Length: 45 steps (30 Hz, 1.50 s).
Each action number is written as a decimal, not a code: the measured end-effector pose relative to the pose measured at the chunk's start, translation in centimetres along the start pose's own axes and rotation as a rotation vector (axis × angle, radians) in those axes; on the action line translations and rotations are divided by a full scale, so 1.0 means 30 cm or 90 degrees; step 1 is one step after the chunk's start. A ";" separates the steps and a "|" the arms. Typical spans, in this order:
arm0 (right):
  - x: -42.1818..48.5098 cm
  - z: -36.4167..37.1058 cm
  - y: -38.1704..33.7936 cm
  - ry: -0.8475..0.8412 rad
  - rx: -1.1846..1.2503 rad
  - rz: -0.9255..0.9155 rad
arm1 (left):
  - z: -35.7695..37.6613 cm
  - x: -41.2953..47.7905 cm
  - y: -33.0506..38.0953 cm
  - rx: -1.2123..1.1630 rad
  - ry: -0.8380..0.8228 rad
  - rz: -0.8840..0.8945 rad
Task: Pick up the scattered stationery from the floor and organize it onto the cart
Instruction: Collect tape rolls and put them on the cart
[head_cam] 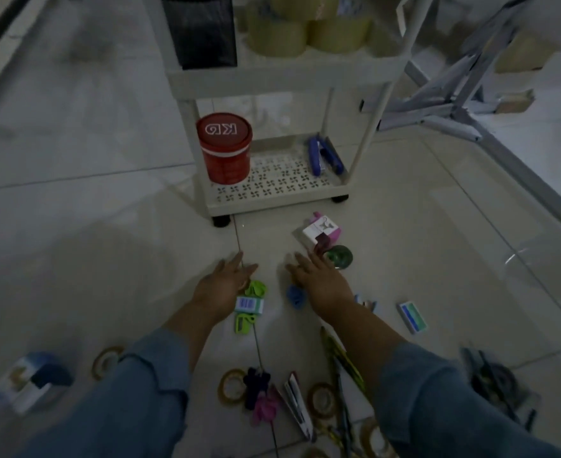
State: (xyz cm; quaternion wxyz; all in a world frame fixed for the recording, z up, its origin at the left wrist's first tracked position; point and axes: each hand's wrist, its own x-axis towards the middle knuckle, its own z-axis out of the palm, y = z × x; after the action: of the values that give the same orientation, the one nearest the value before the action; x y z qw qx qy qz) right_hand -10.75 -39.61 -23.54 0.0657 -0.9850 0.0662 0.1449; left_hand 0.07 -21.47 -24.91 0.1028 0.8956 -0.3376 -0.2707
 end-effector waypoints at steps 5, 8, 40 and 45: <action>0.000 0.021 0.004 -0.009 -0.165 -0.027 | 0.036 -0.012 -0.035 -0.024 0.032 0.022; -0.010 0.017 -0.001 -0.011 -0.218 -0.025 | 0.045 -0.022 -0.032 -0.028 0.076 -0.029; -0.498 0.164 -0.121 -0.072 0.210 -0.015 | 0.173 -0.378 0.078 0.196 -0.112 0.075; -0.482 0.171 -0.125 -0.103 0.207 -0.028 | 0.174 -0.375 0.076 0.170 -0.104 0.069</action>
State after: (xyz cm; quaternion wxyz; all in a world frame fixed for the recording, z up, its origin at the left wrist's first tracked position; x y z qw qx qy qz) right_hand -25.34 -33.55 -23.75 0.2323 -0.9477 0.0619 0.2100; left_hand -11.11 -15.76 -23.75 -0.0308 0.8567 -0.4259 -0.2895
